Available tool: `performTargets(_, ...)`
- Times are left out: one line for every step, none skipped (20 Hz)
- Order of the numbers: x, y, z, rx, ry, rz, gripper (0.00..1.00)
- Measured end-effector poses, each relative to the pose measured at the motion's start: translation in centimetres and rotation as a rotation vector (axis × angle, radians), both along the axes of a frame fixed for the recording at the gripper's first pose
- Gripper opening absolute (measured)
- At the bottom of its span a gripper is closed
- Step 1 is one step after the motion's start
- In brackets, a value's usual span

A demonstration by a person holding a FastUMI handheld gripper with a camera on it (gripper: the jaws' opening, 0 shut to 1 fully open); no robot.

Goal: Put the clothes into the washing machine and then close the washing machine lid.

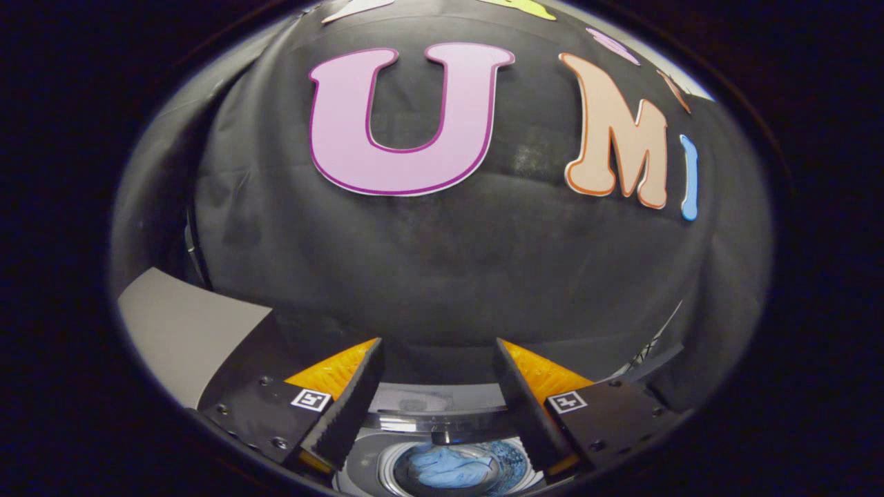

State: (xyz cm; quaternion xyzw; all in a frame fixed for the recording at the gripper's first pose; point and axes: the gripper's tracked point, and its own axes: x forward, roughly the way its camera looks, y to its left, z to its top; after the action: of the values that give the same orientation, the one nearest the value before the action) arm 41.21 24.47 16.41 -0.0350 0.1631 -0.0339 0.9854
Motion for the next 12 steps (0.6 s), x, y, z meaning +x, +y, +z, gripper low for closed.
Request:
performTargets(-0.7, 0.1, -0.3, 0.0, 0.006, 0.004, 0.98)
performTargets(-1.5, 0.2, -0.7, 0.001, 0.011, 0.009, 0.98)
performTargets(-2.5, 0.3, -1.4, 0.005, 0.025, 0.019, 0.98)
performTargets(-3.4, 0.4, -1.9, 0.016, 0.035, 0.025, 0.98)
performTargets(-4.3, 0.5, -2.6, 0.028, 0.043, 0.033, 0.98)
performTargets(-5.1, 0.4, -3.3, 0.038, 0.052, 0.042, 0.98)
performTargets(-6.1, 0.1, -4.0, 0.037, 0.06, 0.042, 0.98)
performTargets(-6.8, -0.3, -4.4, 0.036, 0.06, 0.044, 0.98)
performTargets(-7.3, -0.6, -4.7, 0.035, 0.052, 0.045, 0.98)
performTargets(-7.8, -1.1, -4.9, 0.038, 0.045, 0.043, 0.98)
performTargets(-8.3, -1.6, -5.1, 0.044, 0.038, 0.039, 0.98)
performTargets(-8.6, -2.0, -5.2, 0.051, 0.03, 0.037, 0.98)
